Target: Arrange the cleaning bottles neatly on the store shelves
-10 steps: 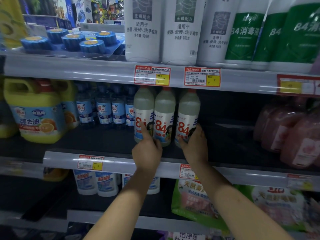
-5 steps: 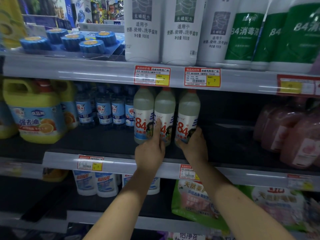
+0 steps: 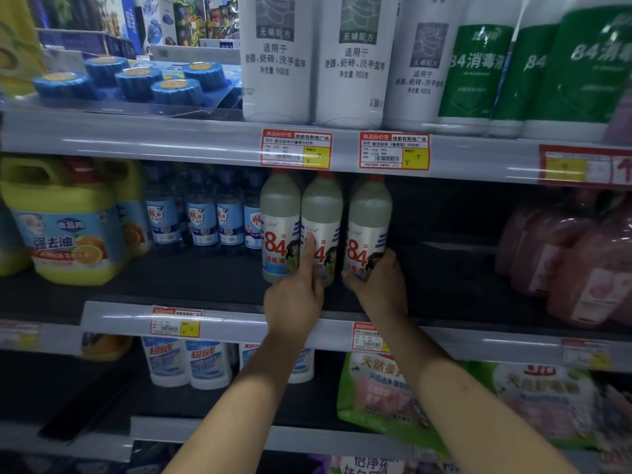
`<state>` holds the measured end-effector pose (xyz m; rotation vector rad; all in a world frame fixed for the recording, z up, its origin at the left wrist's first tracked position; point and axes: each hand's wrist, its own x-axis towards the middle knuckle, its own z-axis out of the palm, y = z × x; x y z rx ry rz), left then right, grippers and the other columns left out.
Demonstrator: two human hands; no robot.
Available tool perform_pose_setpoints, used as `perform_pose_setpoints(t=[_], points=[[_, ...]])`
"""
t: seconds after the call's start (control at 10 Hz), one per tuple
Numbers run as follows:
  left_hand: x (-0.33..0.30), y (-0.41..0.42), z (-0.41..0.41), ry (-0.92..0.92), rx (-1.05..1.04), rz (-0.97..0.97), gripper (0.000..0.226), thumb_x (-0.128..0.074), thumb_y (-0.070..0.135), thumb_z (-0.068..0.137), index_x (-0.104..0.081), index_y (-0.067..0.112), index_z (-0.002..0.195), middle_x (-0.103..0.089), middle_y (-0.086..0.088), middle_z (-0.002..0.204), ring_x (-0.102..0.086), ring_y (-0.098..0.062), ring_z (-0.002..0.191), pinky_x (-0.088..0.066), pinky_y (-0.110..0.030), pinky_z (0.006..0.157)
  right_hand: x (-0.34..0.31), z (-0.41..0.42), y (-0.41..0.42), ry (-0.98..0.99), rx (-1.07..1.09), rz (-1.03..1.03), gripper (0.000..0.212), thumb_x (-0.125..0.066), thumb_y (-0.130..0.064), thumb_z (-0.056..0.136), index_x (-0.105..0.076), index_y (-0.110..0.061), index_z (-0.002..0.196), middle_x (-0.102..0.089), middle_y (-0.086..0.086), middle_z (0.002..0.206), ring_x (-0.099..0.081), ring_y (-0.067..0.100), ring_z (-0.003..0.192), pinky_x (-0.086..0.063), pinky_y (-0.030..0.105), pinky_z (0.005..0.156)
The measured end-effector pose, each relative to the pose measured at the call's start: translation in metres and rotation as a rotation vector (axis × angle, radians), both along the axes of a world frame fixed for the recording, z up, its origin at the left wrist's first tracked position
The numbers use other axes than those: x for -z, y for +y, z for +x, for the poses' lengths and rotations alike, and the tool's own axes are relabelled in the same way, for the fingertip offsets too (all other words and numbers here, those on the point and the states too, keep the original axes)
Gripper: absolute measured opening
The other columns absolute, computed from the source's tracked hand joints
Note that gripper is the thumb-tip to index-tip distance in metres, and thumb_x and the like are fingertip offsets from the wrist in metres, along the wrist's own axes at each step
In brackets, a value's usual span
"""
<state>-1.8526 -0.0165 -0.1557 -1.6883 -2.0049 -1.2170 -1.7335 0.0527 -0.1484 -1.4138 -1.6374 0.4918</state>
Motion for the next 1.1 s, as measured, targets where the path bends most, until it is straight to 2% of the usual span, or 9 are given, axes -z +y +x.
perform_pose_setpoints(t=[0.2, 0.3, 0.5, 0.7, 0.8, 0.9, 1.0, 1.1], points=[[0.001, 0.002, 0.0, 0.012, -0.002, 0.005, 0.063, -0.05, 0.019, 0.09, -0.018, 0.024, 0.144, -0.066, -0.013, 0.071, -0.058, -0.029, 0.055, -0.037, -0.028, 0.05, -0.002, 0.001, -0.003, 0.002, -0.025, -0.001, 0.072, -0.073, -0.036, 0.072, -0.035, -0.011, 0.127, -0.054, 0.013, 0.126, -0.055, 0.031, 0.113, -0.05, 0.045, 0.088], [0.002, 0.002, -0.001, -0.005, -0.006, 0.002, 0.062, -0.042, 0.024, 0.093, -0.009, 0.028, 0.145, -0.066, -0.012, 0.081, -0.06, -0.029, 0.065, -0.038, -0.03, 0.055, -0.001, 0.002, -0.003, -0.006, -0.027, 0.003, 0.069, -0.073, -0.036, 0.074, -0.036, -0.009, 0.126, -0.055, 0.013, 0.126, -0.055, 0.03, 0.113, -0.05, 0.042, 0.089], [0.001, 0.001, 0.0, -0.014, -0.005, -0.004, 0.063, -0.043, 0.023, 0.093, -0.008, 0.028, 0.145, -0.067, -0.012, 0.082, -0.061, -0.029, 0.066, -0.038, -0.029, 0.055, -0.001, 0.003, -0.002, -0.013, -0.021, -0.009, 0.071, -0.073, -0.037, 0.073, -0.035, -0.01, 0.127, -0.055, 0.013, 0.127, -0.054, 0.03, 0.114, -0.049, 0.043, 0.09], [-0.004, 0.0, -0.001, -0.023, 0.033, -0.079, 0.067, -0.04, 0.028, 0.095, 0.003, 0.029, 0.145, -0.065, -0.01, 0.097, -0.062, -0.027, 0.082, -0.048, -0.034, 0.066, -0.012, 0.004, -0.013, 0.016, -0.008, -0.005, 0.077, -0.073, -0.043, 0.071, -0.036, -0.009, 0.129, -0.049, 0.014, 0.13, -0.051, 0.032, 0.117, -0.048, 0.045, 0.091], [-0.01, -0.004, 0.0, 0.017, 0.079, -0.046, 0.07, -0.045, 0.026, 0.093, 0.001, 0.027, 0.146, -0.064, -0.009, 0.1, -0.061, -0.026, 0.084, -0.046, -0.033, 0.063, -0.02, 0.009, -0.018, 0.013, -0.034, -0.003, 0.08, -0.072, -0.042, 0.072, -0.033, -0.011, 0.135, -0.045, 0.013, 0.134, -0.048, 0.031, 0.121, -0.045, 0.045, 0.096], [-0.013, -0.008, 0.007, 0.145, 0.189, 0.074, 0.077, -0.061, 0.01, 0.082, -0.018, 0.018, 0.145, -0.065, -0.013, 0.094, -0.062, -0.028, 0.069, -0.041, -0.028, 0.048, -0.023, 0.022, -0.022, -0.067, -0.067, 0.066, 0.081, -0.071, -0.041, 0.075, -0.03, -0.013, 0.139, -0.043, 0.01, 0.139, -0.044, 0.027, 0.126, -0.042, 0.041, 0.101], [-0.022, -0.004, 0.025, 0.245, 0.295, 0.19, 0.079, -0.067, 0.002, 0.072, -0.03, 0.011, 0.141, -0.064, -0.016, 0.094, -0.061, -0.028, 0.066, -0.041, -0.027, 0.046, -0.032, 0.044, -0.037, -0.179, -0.069, 0.077, 0.09, -0.067, -0.044, 0.079, -0.016, -0.012, 0.146, -0.029, 0.009, 0.151, -0.031, 0.024, 0.137, -0.03, 0.035, 0.111], [-0.028, -0.005, 0.048, 0.292, 0.422, 0.195, 0.08, -0.069, 0.004, 0.072, -0.03, 0.012, 0.141, -0.06, -0.014, 0.09, -0.059, -0.026, 0.071, -0.037, -0.023, 0.05, -0.041, 0.07, -0.048, -0.234, -0.06, 0.069, 0.09, -0.062, -0.044, 0.083, -0.008, -0.015, 0.148, -0.021, 0.005, 0.154, -0.024, 0.022, 0.14, -0.023, 0.033, 0.114]])
